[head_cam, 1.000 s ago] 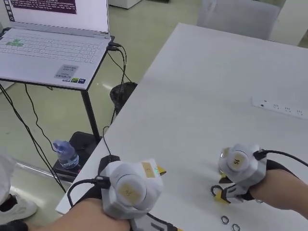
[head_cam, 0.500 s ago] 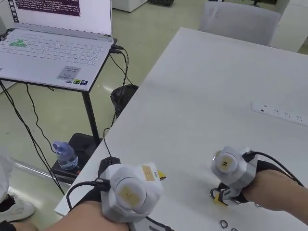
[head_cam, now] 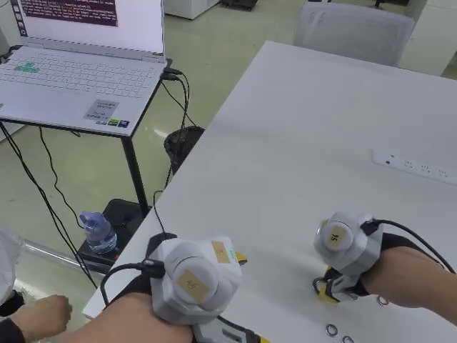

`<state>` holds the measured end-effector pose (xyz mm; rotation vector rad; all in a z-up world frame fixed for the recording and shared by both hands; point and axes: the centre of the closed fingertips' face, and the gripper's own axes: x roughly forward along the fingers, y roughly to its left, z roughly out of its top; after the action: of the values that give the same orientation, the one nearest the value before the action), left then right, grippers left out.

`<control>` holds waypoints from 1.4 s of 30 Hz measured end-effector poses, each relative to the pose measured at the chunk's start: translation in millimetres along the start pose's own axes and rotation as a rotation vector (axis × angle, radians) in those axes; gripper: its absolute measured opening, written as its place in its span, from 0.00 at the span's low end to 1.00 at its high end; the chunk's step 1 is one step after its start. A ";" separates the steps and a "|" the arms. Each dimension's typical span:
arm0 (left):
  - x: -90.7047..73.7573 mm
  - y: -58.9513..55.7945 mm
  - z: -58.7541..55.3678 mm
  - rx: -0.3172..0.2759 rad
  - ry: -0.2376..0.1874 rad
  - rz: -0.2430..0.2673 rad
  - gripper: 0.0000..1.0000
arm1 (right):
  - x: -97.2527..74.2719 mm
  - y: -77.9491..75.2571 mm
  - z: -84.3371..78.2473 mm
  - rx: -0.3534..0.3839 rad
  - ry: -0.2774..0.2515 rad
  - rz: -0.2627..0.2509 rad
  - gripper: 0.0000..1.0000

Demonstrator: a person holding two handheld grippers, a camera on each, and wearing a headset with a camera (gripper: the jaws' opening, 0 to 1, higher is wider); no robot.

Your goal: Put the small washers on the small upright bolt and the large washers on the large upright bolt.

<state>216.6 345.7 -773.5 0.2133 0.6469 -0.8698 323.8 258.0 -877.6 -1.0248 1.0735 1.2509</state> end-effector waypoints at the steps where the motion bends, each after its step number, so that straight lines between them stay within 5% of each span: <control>1: 0.2 -0.4 0.6 -0.004 -0.005 -0.002 0.81 | -2.2 -1.0 -2.7 0.004 0.006 0.003 0.21; 17: 5.1 -2.7 4.0 0.005 -0.018 0.002 0.82 | -60.1 -17.9 -21.8 0.074 -0.006 -0.014 0.21; 27: 8.3 0.3 10.9 0.011 -0.021 0.012 0.83 | -81.8 -37.5 -28.0 0.100 -0.015 -0.036 0.21; 42: 12.7 4.0 13.8 0.007 -0.018 0.017 0.83 | -89.8 -58.0 3.6 0.099 -0.077 -0.042 0.21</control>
<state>231.7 334.2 -770.6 0.2167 0.6244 -0.8572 380.3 240.1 -788.5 -0.9130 1.0392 1.1824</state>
